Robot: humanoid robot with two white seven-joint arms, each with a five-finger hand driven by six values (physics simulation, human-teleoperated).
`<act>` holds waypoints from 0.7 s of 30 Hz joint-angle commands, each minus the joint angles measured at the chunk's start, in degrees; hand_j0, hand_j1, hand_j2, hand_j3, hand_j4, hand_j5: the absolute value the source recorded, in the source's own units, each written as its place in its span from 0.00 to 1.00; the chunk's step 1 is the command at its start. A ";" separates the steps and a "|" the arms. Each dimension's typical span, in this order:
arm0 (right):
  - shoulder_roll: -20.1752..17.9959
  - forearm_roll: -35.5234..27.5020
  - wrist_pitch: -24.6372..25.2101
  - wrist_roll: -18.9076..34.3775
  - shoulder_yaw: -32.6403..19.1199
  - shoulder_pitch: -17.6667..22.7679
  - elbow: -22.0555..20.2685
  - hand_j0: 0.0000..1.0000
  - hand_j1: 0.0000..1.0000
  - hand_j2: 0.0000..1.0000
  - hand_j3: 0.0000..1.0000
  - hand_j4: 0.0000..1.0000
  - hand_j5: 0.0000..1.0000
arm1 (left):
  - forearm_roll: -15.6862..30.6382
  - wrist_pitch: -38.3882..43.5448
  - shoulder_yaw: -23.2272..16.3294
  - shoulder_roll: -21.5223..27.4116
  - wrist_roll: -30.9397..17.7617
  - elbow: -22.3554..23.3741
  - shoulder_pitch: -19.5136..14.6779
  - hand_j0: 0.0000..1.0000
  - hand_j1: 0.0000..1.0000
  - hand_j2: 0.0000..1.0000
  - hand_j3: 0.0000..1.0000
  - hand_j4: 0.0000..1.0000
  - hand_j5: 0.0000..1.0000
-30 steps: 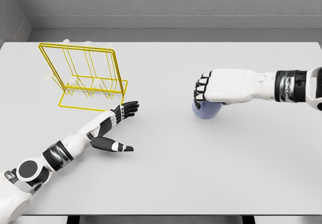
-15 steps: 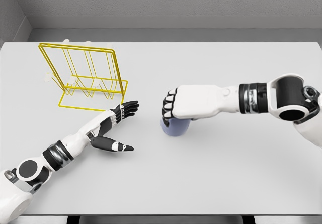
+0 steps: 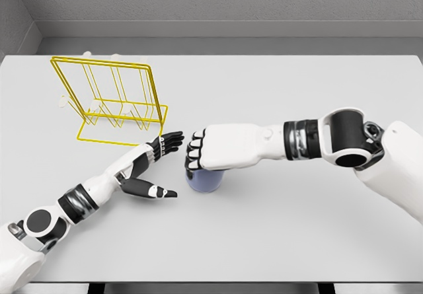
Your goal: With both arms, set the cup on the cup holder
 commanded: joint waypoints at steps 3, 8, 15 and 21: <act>-0.06 0.27 0.17 -0.03 -0.02 0.00 0.06 0.99 0.99 0.99 0.99 0.99 0.99 | 0.23 0.04 0.06 -0.02 0.03 0.19 0.00 1.00 1.00 1.00 1.00 1.00 1.00; -1.73 0.19 0.17 -0.03 -0.46 0.09 0.06 0.99 0.99 0.99 0.99 0.99 0.99 | 0.23 0.04 0.15 -0.02 0.03 0.28 -0.09 1.00 1.00 1.00 1.00 1.00 1.00; -6.21 -4.99 0.17 -0.03 -6.53 0.09 -0.20 1.00 1.00 1.00 1.00 1.00 1.00 | 0.32 0.04 0.15 -0.02 0.03 0.89 -0.53 1.00 1.00 1.00 1.00 1.00 1.00; -11.13 -15.36 0.17 -0.03 -19.61 5.35 0.15 1.00 1.00 1.00 1.00 1.00 1.00 | 0.32 0.13 -0.03 -0.28 0.03 0.89 -0.97 1.00 1.00 1.00 1.00 1.00 1.00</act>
